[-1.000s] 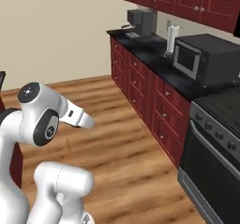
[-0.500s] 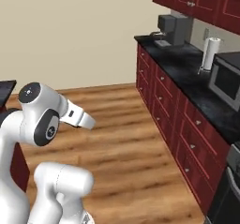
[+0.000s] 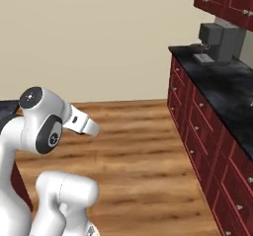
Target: Pick up the orange and peach from the fridge and place one fruit on each plate on the dining counter.
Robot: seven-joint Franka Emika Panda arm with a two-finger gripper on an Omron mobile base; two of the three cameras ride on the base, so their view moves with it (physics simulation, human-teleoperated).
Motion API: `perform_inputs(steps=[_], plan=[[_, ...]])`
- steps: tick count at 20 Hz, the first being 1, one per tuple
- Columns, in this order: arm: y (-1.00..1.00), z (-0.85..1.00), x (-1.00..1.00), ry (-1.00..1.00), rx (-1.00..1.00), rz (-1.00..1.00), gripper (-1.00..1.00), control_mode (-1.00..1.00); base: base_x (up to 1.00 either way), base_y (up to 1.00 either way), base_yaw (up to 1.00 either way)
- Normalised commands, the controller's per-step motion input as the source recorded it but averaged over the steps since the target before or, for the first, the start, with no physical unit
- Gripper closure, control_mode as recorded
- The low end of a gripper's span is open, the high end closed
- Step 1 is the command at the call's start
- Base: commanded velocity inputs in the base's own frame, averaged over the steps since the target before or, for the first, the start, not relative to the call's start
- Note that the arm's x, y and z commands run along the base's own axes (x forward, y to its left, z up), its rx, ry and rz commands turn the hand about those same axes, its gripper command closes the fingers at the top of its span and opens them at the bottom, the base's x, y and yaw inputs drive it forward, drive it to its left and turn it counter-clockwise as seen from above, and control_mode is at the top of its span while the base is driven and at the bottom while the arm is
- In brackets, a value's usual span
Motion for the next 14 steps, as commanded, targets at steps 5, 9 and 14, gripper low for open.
perform_inputs(steps=[5, 9, 14], plan=[[0.00, 0.00, 0.00, 0.00, 0.00, 0.00, 1.00, 1.00, 1.00, 0.15, 0.28], [0.00, 0.00, 0.00, 0.00, 0.00, 0.00, 1.00, 1.00, 1.00, 0.11, 0.33], [0.00, 0.00, 0.00, 0.00, 0.00, 0.00, 1.00, 1.00, 1.00, 0.01, 0.40]])
